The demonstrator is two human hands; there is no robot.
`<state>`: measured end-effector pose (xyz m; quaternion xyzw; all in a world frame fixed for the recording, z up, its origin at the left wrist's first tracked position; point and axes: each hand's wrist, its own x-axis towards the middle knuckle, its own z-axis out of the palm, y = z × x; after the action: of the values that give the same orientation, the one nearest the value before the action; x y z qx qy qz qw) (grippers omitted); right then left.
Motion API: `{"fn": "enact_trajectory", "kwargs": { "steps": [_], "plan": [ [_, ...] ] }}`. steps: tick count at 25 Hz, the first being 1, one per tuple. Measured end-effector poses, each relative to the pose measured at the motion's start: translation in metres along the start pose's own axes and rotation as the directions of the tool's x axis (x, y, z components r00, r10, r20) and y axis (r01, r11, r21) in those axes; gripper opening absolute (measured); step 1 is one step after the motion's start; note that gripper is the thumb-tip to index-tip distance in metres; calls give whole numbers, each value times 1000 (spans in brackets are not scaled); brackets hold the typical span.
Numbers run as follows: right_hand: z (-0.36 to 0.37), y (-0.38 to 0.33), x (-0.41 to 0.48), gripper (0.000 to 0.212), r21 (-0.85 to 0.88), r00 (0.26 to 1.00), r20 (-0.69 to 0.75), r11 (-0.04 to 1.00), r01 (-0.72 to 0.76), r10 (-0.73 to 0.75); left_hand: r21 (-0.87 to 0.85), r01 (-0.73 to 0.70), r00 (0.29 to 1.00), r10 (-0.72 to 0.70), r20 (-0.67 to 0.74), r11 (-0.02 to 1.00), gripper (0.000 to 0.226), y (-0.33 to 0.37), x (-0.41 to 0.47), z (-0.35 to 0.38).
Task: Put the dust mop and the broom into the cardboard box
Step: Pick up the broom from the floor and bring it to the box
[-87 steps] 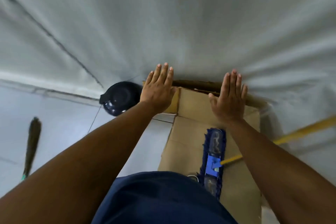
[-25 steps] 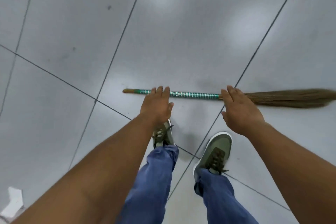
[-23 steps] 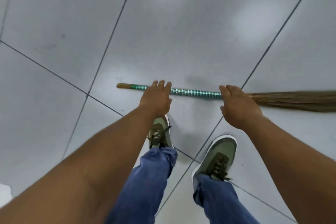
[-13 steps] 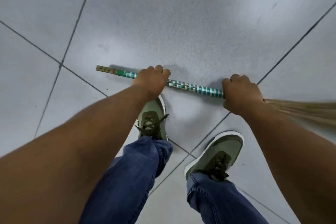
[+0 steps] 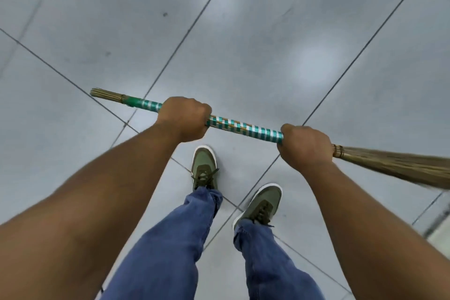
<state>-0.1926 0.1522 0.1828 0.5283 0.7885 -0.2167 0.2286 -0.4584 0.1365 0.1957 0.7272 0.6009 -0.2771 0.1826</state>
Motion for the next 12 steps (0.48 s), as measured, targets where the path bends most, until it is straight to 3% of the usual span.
{"fn": "enact_trajectory", "kwargs": {
  "steps": [6,12],
  "plan": [
    [-145,8,-152,12,-2,991,-100,996,-93,93,56,-95,988,101,-113,994,22,29,-131,-170],
    [-220,20,-290,14,32,953,-207,975,-218,220,135,-193,959,215,-182,972,21,68,-213,-266]
  ]
}}
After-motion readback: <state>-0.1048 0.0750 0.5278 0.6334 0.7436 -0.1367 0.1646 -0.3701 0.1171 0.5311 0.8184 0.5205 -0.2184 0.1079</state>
